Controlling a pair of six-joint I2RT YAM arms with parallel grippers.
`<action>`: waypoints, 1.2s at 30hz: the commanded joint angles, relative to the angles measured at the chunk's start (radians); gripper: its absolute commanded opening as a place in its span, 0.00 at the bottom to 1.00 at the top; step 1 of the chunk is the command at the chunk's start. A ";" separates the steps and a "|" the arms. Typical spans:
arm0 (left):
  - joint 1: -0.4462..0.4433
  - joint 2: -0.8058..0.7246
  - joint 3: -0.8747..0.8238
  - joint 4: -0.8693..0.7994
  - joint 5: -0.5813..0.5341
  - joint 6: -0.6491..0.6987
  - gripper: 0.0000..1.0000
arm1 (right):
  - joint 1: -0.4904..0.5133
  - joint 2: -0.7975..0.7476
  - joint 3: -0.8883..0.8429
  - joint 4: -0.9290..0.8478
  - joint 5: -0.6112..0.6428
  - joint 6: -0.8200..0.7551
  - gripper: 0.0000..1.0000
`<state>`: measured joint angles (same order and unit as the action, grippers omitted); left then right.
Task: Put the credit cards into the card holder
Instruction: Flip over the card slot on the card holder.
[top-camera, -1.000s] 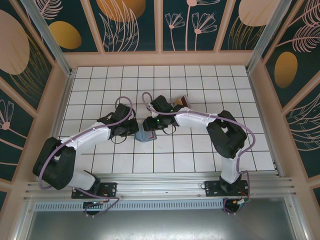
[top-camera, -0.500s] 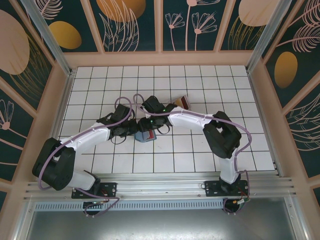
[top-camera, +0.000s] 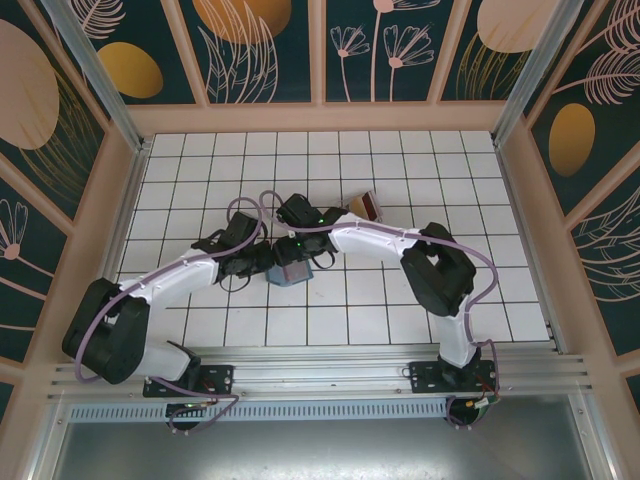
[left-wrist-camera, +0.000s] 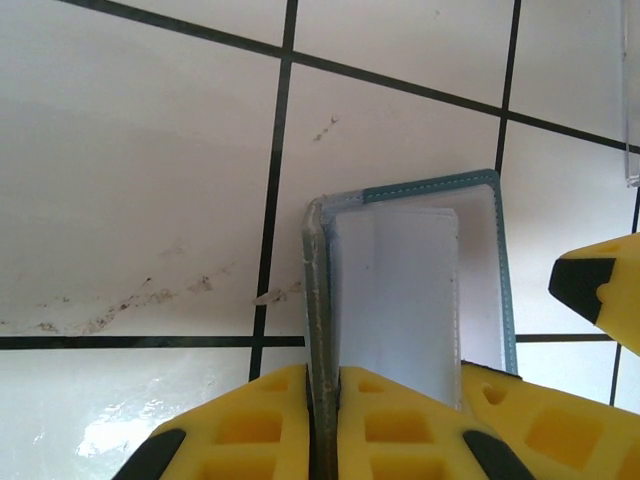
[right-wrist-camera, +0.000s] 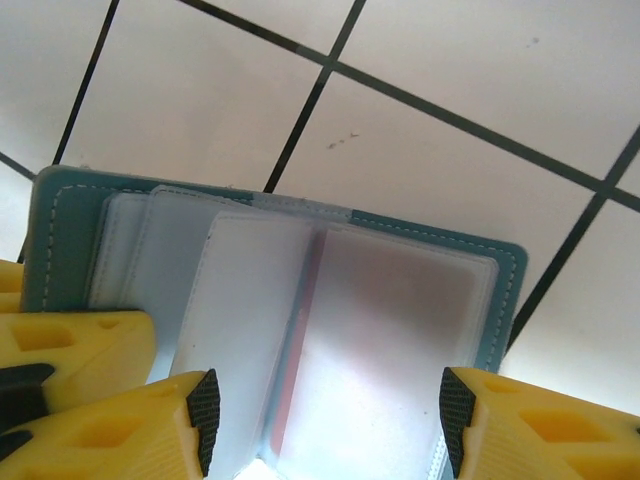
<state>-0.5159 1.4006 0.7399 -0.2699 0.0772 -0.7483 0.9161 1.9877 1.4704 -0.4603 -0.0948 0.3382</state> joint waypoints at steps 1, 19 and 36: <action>0.003 -0.030 -0.043 0.039 -0.002 -0.024 0.02 | 0.012 0.035 0.012 0.041 -0.088 -0.004 0.62; 0.066 -0.065 -0.184 0.166 0.017 -0.023 0.43 | 0.012 0.090 -0.069 0.173 -0.228 0.050 0.57; 0.188 -0.233 -0.136 0.074 0.071 -0.045 0.65 | 0.036 0.121 -0.013 0.059 -0.073 0.005 0.57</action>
<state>-0.3504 1.1786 0.6247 -0.2276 0.0975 -0.7650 0.9371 2.0724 1.4353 -0.3328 -0.2058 0.3645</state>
